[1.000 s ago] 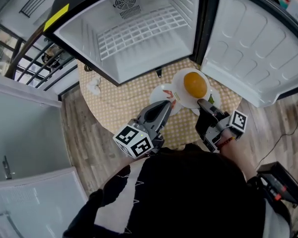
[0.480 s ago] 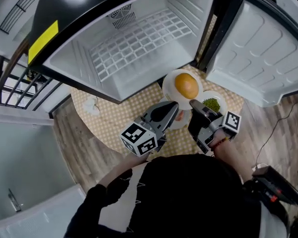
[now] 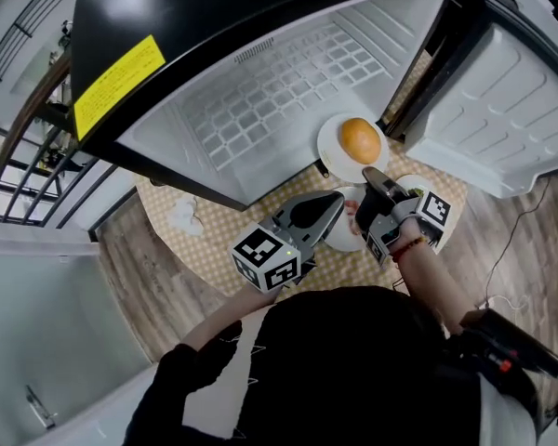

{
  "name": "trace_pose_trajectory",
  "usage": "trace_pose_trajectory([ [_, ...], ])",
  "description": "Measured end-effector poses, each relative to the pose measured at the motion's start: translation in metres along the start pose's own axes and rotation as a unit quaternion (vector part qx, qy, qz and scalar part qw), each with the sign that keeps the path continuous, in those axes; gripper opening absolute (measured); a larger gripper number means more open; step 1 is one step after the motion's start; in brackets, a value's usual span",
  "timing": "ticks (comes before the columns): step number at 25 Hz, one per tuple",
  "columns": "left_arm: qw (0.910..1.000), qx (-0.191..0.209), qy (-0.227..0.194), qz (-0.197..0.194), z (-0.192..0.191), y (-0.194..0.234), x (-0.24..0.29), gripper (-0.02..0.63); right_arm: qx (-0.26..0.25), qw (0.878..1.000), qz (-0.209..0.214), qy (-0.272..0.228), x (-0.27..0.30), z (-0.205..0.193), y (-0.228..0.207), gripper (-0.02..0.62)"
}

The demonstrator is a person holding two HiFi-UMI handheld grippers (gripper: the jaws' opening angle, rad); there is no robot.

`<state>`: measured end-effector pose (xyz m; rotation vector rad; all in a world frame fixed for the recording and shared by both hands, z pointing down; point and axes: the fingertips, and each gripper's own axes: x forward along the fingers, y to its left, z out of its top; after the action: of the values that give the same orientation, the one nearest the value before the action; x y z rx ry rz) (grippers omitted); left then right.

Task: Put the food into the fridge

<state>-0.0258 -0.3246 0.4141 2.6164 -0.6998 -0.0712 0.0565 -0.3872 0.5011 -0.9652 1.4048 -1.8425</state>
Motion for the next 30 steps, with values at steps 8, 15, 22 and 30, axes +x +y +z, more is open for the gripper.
trace_pose_trajectory([
  [8, 0.9988, 0.005, 0.029, -0.039, -0.010, 0.014, -0.028, 0.012, -0.010, 0.999, -0.021, -0.047, 0.024, -0.001, -0.003, 0.025],
  [15, 0.9962, 0.006, 0.036, -0.079, -0.019, 0.008, -0.037, 0.012, -0.015, 0.995, -0.046, -0.090, 0.036, 0.004, -0.008, 0.025],
  [22, 0.9947, 0.007, 0.028, -0.098, -0.017, -0.001, -0.045, 0.012, -0.043, 0.990, -0.085, -0.103, 0.057, 0.009, -0.007, 0.025],
  [30, 0.9931, 0.005, 0.026, -0.114, -0.020, -0.004, -0.055, 0.012, -0.083, 0.986, -0.113, -0.091, 0.088, 0.017, -0.002, 0.025],
])
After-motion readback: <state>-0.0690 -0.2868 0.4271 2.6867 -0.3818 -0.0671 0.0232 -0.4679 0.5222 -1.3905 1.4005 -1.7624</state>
